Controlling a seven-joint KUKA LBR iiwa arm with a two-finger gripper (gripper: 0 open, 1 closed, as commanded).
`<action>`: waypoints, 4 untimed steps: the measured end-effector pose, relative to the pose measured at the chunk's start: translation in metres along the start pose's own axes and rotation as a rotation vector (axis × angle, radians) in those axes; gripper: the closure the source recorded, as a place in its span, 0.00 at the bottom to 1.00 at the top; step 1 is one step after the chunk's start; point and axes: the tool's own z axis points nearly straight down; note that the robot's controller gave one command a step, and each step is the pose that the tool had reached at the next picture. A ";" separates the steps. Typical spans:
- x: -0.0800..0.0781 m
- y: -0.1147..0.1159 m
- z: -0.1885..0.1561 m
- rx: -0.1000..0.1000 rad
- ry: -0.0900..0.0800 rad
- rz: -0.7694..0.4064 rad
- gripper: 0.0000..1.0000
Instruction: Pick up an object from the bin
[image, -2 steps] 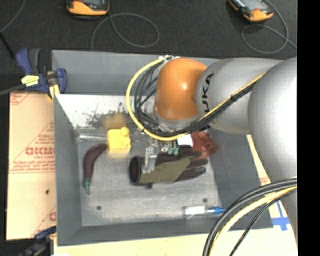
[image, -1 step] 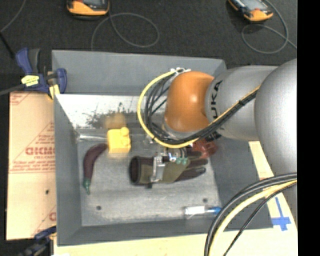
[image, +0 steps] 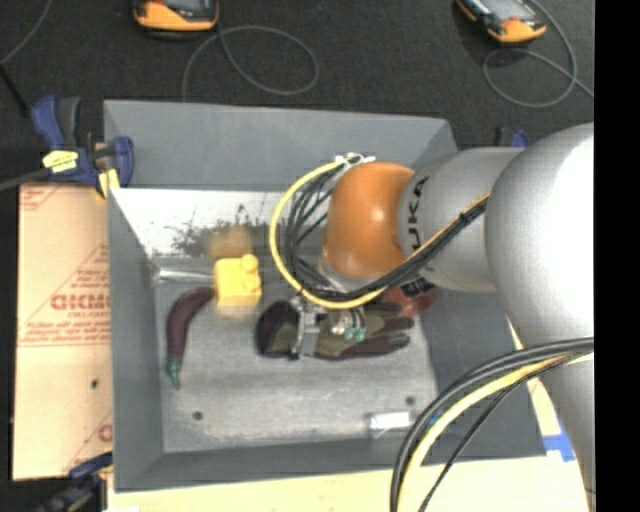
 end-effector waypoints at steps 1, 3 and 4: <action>0.000 0.000 0.000 0.000 0.000 0.001 1.00; 0.000 0.000 0.000 0.000 0.000 0.004 1.00; 0.000 0.000 0.000 0.000 0.000 0.004 1.00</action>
Offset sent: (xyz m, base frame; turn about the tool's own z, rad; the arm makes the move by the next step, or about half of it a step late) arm 0.0000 0.0000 0.0000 0.0000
